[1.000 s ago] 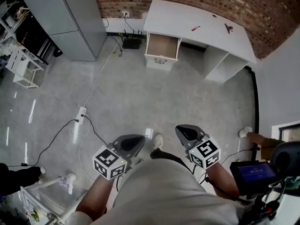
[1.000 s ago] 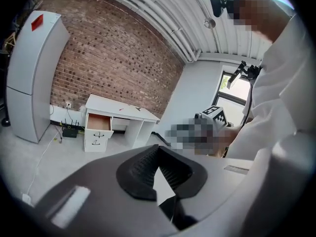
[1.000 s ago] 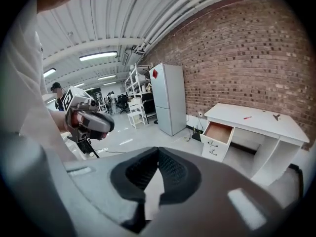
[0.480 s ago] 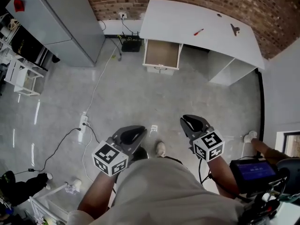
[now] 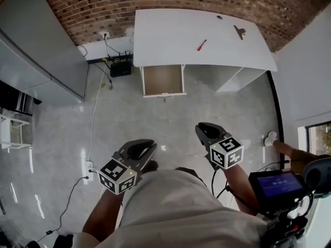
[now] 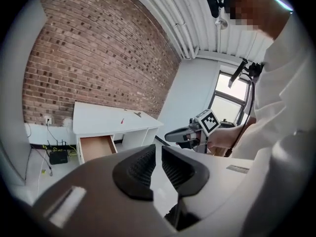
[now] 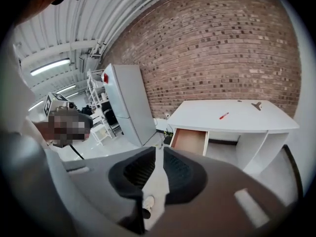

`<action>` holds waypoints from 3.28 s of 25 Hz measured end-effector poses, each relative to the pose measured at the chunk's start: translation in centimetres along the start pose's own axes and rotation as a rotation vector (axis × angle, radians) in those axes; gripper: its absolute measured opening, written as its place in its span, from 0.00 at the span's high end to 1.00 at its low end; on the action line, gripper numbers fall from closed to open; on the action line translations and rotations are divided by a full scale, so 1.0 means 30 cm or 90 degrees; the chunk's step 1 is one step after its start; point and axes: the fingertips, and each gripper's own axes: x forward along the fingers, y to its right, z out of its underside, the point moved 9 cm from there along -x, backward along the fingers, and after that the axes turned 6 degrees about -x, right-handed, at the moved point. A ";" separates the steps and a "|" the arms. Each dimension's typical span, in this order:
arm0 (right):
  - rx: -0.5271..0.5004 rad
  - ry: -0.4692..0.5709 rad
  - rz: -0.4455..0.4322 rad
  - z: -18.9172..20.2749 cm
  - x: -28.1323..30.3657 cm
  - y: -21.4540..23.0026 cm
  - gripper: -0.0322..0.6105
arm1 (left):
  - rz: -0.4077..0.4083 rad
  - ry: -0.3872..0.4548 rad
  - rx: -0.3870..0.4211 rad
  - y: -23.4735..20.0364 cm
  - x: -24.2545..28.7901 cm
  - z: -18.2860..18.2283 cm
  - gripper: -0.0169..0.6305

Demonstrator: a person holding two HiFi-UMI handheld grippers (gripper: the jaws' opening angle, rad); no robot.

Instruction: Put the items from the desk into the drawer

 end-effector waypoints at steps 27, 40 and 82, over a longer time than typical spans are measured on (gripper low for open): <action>0.192 -0.074 0.155 -0.445 0.940 1.266 0.85 | -0.021 -0.033 -0.040 -0.732 0.500 -0.603 0.90; 0.261 -0.160 0.192 -0.430 1.285 1.720 0.82 | -0.061 -0.047 -0.080 -0.863 0.733 -0.696 0.90; 0.287 -0.125 0.176 -0.417 1.155 1.223 0.88 | -0.035 -0.012 -0.092 -0.762 0.413 -0.505 0.90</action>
